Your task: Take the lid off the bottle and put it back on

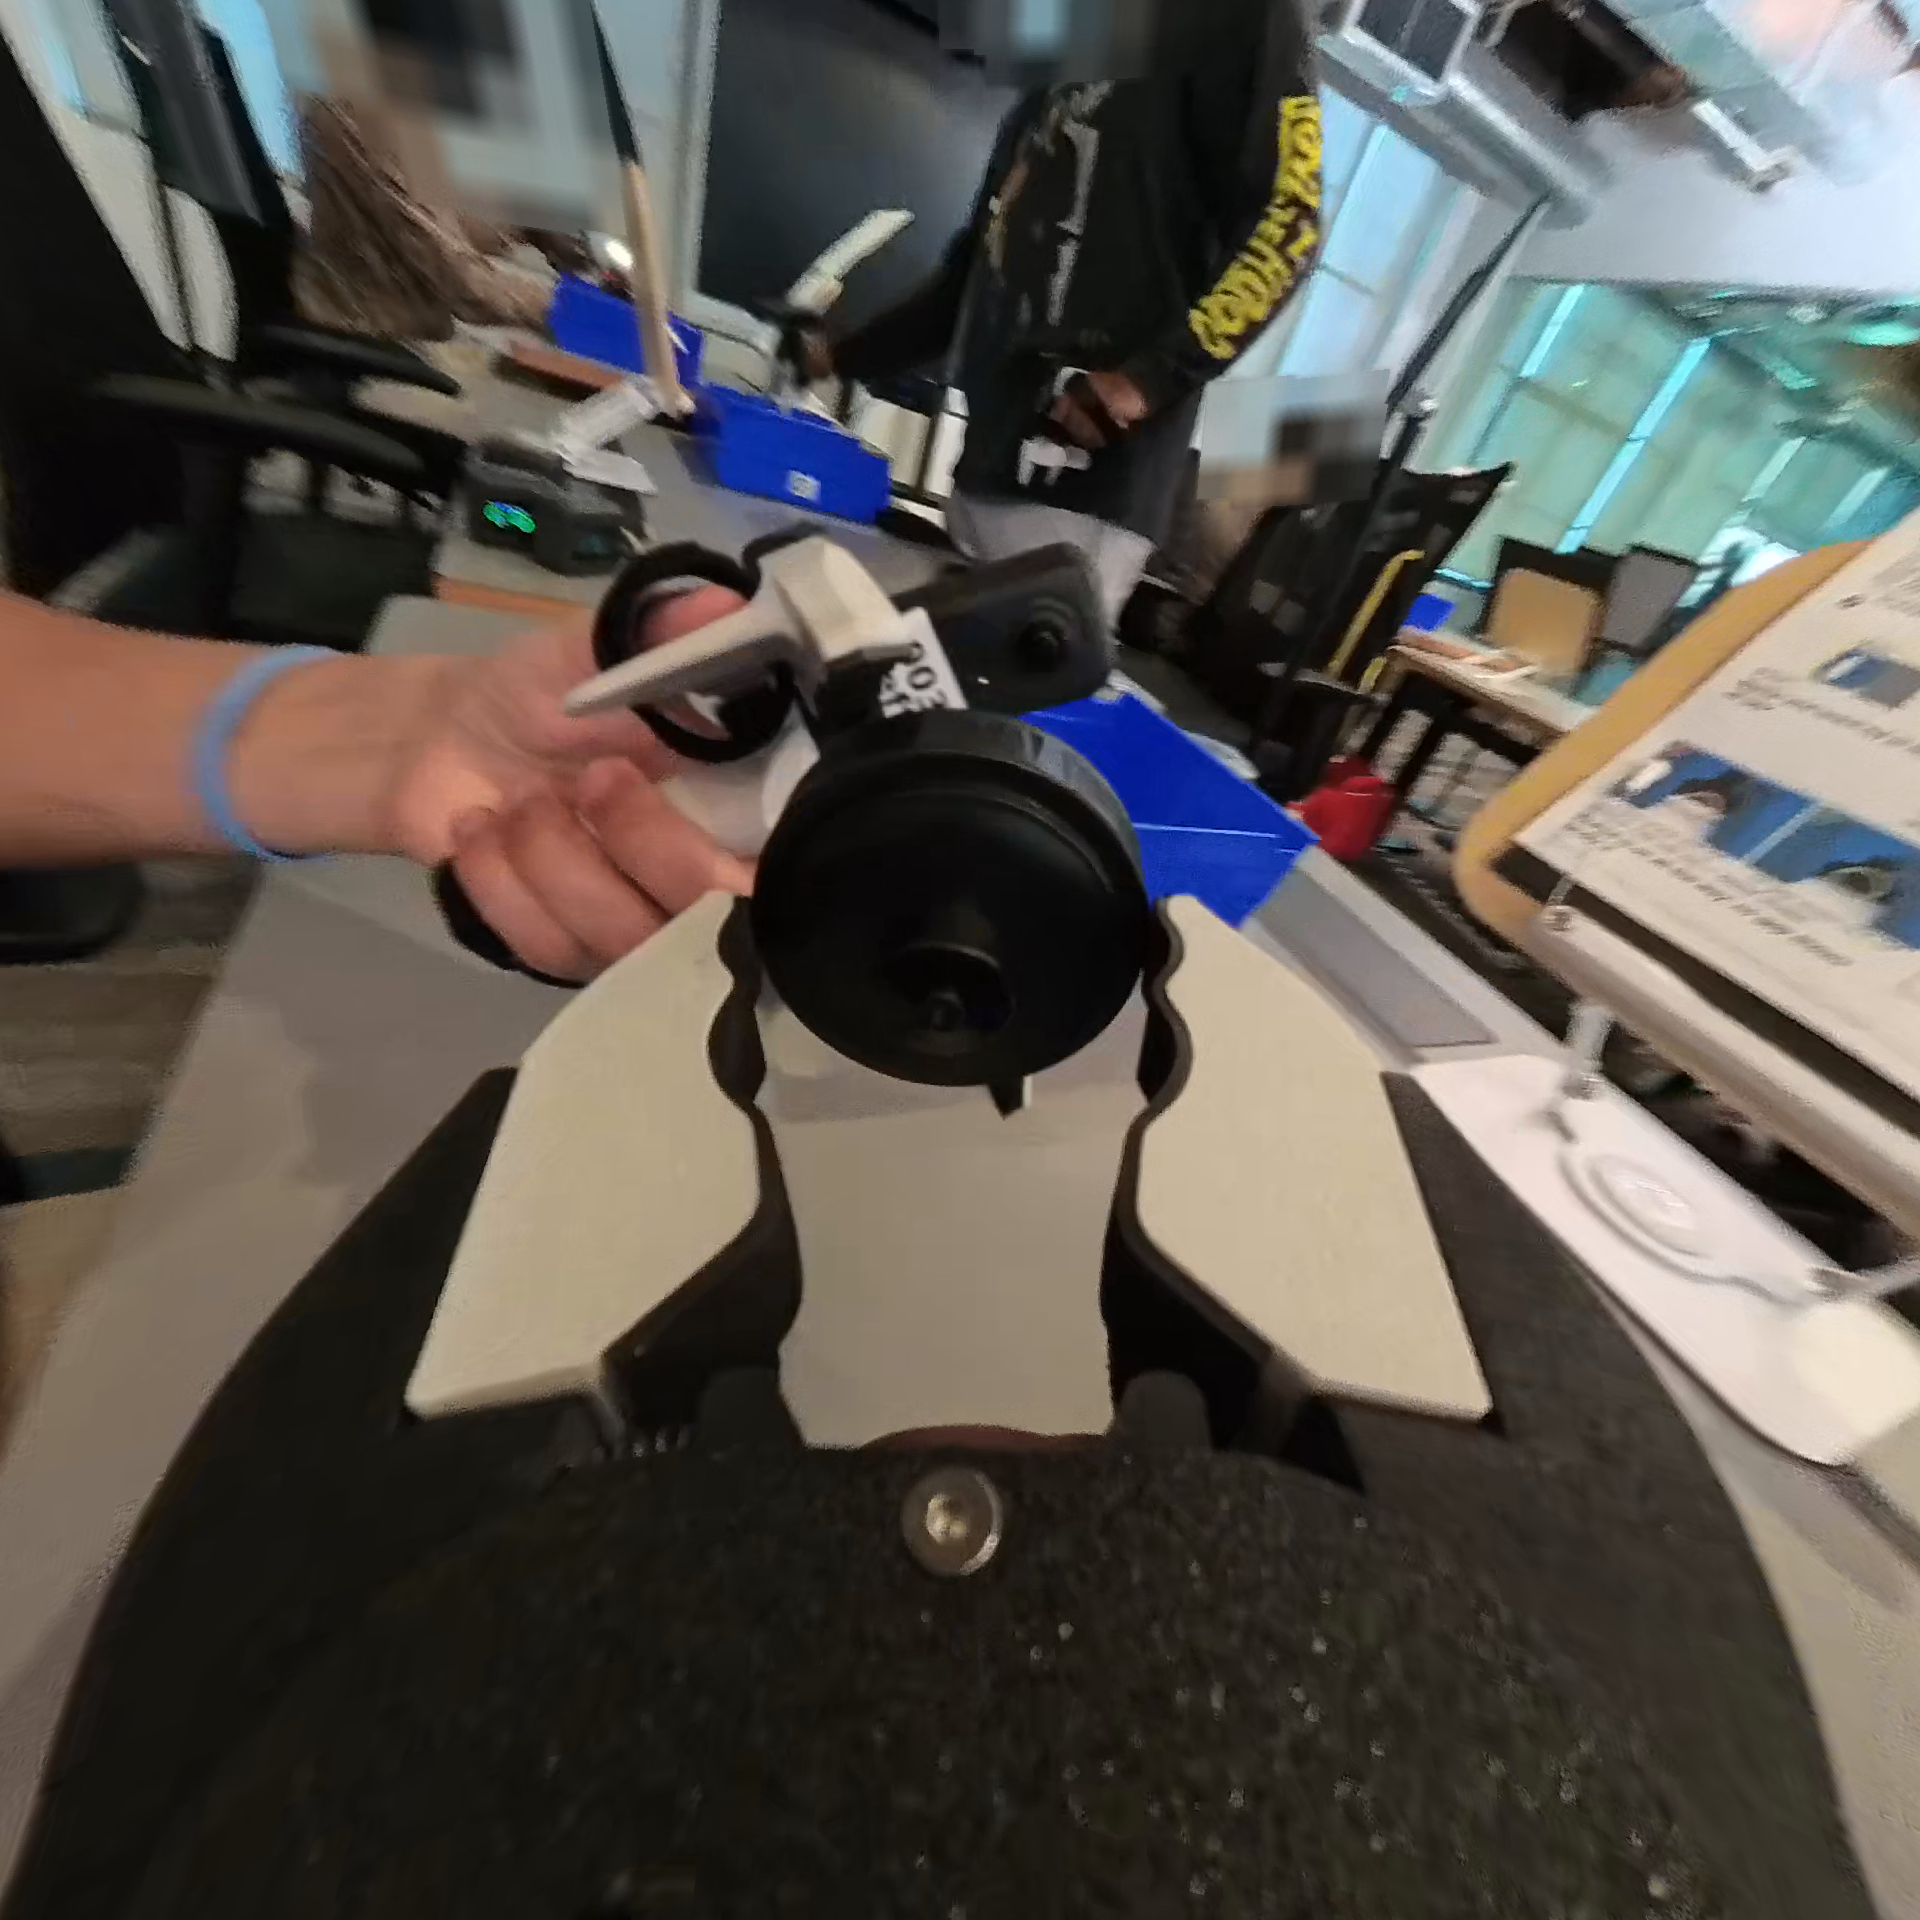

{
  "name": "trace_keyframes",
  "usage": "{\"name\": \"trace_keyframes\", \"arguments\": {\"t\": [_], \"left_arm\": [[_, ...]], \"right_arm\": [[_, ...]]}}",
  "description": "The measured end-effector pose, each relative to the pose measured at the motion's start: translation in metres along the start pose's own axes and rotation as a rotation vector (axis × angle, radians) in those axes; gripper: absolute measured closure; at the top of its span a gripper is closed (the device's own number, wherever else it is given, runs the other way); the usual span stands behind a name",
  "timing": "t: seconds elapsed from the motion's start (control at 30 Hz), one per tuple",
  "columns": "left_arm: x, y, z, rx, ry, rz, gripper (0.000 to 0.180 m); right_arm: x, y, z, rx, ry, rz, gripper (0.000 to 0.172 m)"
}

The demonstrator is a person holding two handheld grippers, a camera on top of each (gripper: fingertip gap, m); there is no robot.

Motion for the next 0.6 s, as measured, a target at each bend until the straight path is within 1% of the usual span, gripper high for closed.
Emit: {"name": "trace_keyframes", "arguments": {"t": [0.1,0.17,0.27,0.3,0.43,0.53,0.6], "left_arm": [[0.0035,0.0,0.0016,-0.001,0.025,-0.057,0.094],[0.0068,0.0013,0.0018,0.001,0.031,-0.094,0.096],[0.0089,0.0034,0.0014,0.016,0.023,-0.109,0.1],[0.0089,0.0035,0.0013,0.025,0.016,-0.108,0.105],[0.0062,0.0033,-0.0018,-0.028,0.062,-0.08,0.105],[0.0034,0.002,-0.0022,0.019,0.02,-0.027,0.106],[0.0033,0.0015,-0.0044,0.048,-0.012,-0.006,0.106]], "right_arm": [[-0.0025,-0.0032,-0.0002,-0.082,0.082,0.021,0.101],[-0.0025,-0.0034,-0.0015,-0.114,0.078,0.009,0.101],[-0.001,-0.0015,-0.004,-0.133,0.054,-0.014,0.101],[-0.0003,-0.0013,-0.0039,-0.134,0.051,-0.017,0.101],[0.0044,-0.0008,-0.0007,-0.108,0.03,-0.036,0.101],[0.0039,-0.0046,-0.0003,-0.046,-0.026,0.013,0.103],[0.0059,-0.0058,-0.0011,-0.026,-0.073,0.007,0.103]]}}
Point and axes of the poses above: each gripper's, where its closed fingertips meet, y out along the fingers, x out of its underside, z = x × y across the jaws, the point moved 8 cm from there along -y, back along the fingers, and after that the axes turned 6 degrees about z, right-handed, at the moved point
